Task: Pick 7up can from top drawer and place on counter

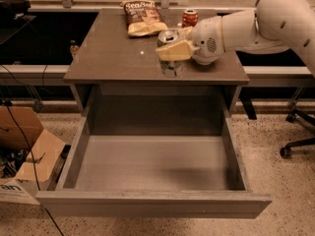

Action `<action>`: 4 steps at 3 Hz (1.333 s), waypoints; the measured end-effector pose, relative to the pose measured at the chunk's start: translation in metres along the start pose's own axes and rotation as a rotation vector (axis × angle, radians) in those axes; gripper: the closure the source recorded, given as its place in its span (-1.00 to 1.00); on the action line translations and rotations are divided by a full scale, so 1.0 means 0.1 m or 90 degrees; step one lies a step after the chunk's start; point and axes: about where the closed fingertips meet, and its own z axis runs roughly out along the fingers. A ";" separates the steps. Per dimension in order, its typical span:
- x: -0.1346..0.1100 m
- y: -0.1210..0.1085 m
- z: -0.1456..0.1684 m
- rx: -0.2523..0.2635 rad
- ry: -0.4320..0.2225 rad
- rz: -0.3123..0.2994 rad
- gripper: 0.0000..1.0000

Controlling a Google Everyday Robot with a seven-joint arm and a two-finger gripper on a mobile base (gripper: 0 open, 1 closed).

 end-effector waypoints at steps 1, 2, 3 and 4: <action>-0.01 0.00 -0.01 0.001 -0.001 -0.001 1.00; 0.09 -0.02 0.02 0.019 -0.010 0.025 1.00; 0.07 -0.10 0.13 0.047 -0.052 0.044 1.00; -0.03 -0.27 0.32 0.070 -0.092 0.053 1.00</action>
Offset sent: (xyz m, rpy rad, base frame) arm 0.0038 -0.0112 -0.0237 0.0594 0.0505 -0.1167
